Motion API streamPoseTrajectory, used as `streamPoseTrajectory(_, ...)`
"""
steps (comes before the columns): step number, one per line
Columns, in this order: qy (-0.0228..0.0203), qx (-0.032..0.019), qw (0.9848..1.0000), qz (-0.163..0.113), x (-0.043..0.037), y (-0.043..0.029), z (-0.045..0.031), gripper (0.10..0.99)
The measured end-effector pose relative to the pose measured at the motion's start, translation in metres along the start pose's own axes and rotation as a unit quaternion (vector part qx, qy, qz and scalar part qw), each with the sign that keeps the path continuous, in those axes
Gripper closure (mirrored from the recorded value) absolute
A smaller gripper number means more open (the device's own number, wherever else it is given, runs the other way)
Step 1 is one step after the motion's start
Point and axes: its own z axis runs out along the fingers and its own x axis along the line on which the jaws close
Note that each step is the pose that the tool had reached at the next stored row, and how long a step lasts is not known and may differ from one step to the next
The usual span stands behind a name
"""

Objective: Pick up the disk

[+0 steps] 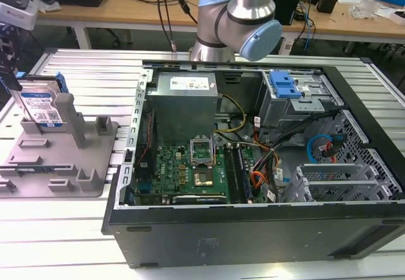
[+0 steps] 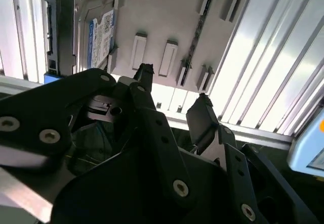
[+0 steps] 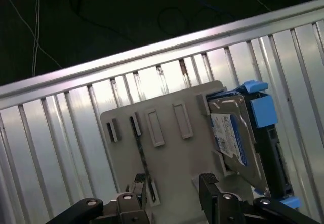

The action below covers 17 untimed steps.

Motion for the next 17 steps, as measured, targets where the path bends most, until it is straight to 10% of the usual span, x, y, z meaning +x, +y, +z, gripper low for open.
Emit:
streamPoseTrajectory(7, 0.0003, 0.0105, 0.9965, -0.083, -0.0001, -0.0003, 0.0021, 0.545)
streamPoseTrajectory(13, 0.0006, 0.0105, 0.9960, -0.088, -0.0003, -0.0011, 0.0020, 0.545)
streamPoseTrajectory(17, 0.0017, 0.0107, 0.9960, -0.088, -0.0273, 0.0079, 0.0026, 0.545)
